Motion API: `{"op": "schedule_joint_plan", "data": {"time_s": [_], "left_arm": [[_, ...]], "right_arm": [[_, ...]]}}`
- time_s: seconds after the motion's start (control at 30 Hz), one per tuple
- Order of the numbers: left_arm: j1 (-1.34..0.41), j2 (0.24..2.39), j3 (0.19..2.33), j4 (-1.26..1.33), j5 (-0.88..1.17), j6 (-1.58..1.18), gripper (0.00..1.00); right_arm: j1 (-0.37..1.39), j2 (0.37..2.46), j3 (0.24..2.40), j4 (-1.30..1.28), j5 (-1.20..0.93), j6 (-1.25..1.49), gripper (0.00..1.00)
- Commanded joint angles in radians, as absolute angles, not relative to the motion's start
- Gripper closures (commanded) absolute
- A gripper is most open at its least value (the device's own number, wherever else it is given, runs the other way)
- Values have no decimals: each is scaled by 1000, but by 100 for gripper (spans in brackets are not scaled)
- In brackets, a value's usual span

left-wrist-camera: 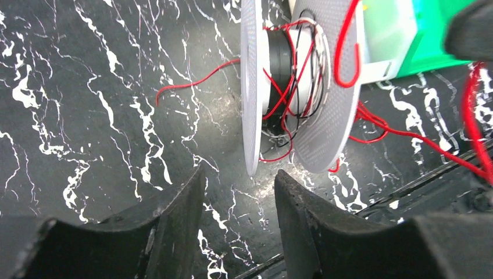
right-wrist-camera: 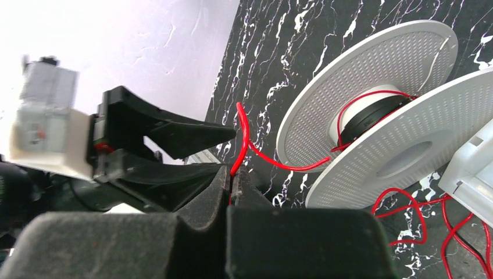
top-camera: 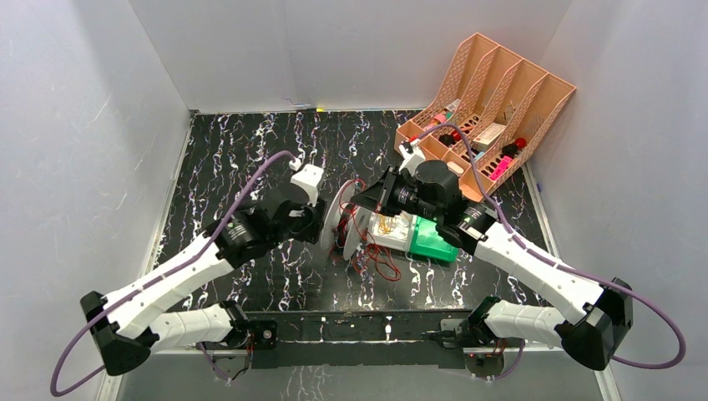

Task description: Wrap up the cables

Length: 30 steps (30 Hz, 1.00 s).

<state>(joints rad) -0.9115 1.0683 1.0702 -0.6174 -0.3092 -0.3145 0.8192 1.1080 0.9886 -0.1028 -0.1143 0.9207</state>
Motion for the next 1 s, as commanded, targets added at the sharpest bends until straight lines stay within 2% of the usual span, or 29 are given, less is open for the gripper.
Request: {"op": "schedule_joint_plan", "data": {"time_s": [0.0, 0.33, 0.53, 0.97], "left_arm": [[-906, 988, 1104, -580, -318, -303, 52], [-816, 977, 1085, -389, -123, -292, 39], [-637, 1007, 1064, -323, 110, -352, 38], [-627, 1156, 1072, -272, 214, -366, 37]], "right_arm": [[815, 1109, 981, 8, -84, 978, 100], [791, 1169, 960, 91, -143, 1042, 100], [760, 1172, 913, 125, -172, 1064, 100], [710, 1204, 856, 208, -275, 1101, 100]]}}
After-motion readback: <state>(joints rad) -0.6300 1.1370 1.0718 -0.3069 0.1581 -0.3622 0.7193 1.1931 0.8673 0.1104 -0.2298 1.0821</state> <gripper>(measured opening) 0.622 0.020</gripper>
